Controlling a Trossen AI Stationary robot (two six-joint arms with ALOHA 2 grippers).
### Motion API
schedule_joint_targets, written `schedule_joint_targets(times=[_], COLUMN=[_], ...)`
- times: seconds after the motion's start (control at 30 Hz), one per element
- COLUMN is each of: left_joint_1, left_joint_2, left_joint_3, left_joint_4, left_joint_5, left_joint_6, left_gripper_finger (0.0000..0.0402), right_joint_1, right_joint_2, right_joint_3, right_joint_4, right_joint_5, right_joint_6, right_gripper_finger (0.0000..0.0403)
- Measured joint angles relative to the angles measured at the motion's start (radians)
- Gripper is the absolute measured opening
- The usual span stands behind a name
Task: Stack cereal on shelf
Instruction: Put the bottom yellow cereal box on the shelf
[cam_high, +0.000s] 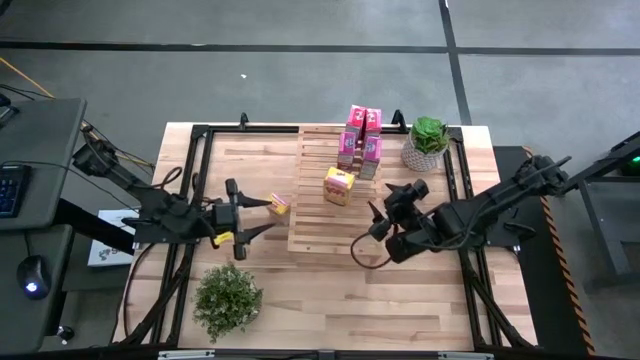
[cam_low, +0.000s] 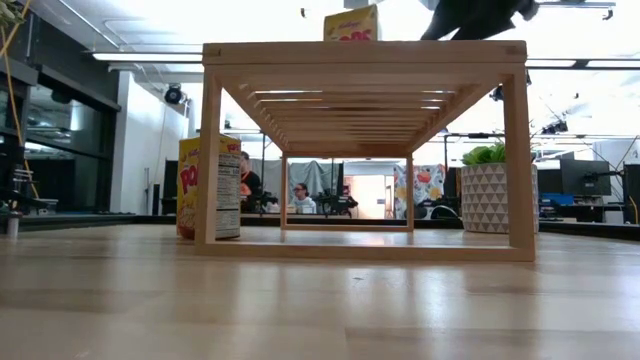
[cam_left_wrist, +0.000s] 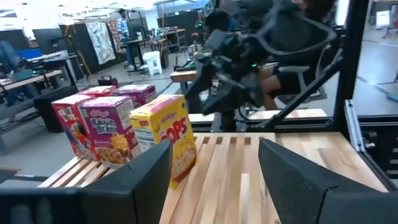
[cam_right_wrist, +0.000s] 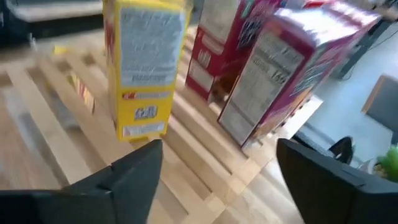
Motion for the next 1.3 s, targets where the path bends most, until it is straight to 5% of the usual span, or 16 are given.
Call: schedule_joint_targets(times=[0.17, 0.4, 0.63, 0.8, 0.9, 1.03, 1.17, 1.3], left_joint_1=[-0.019, -0.023, -0.023, -0.025, -0.034, -0.041, -0.04, -0.04], left_joint_2=[-0.001, -0.001, -0.001, -0.001, 0.0, 0.0, 0.0, 0.0], left_joint_3=[0.0, 0.0, 0.0, 0.0, 0.0, 0.0, 0.0, 0.0], left_joint_4=[0.0, 0.0, 0.0, -0.005, -0.003, 0.009, 0.019, 0.019], left_joint_5=[0.0, 0.0, 0.0, 0.0, 0.0, 0.0, 0.0, 0.0], left_joint_6=[0.024, 0.032, 0.029, 0.015, 0.014, 0.038, 0.038, 0.039], left_gripper_finger=[0.0227, 0.0227, 0.0227, 0.0227, 0.0227, 0.0227, 0.0227, 0.0227], right_joint_1=[-0.06, -0.099, -0.092, -0.092, -0.068, -0.035, -0.036, -0.045], right_joint_2=[0.0, 0.0, -0.023, -0.183, -0.339, -0.516, -0.583, -0.582], right_joint_3=[0.006, 0.006, 0.001, -0.119, -0.263, -0.49, -0.666, -0.755], right_joint_4=[0.013, 0.013, -0.013, 0.022, 0.233, 0.772, 1.174, 1.365], right_joint_5=[-0.104, -0.328, -0.32, -0.332, -0.382, -0.45, -0.526, -0.53], right_joint_6=[-0.077, -0.028, -0.077, -0.053, -0.122, -0.465, -0.706, -0.747], right_gripper_finger=[0.0361, 0.0371, 0.0371, 0.0371, 0.0371, 0.0371, 0.0371, 0.0371])
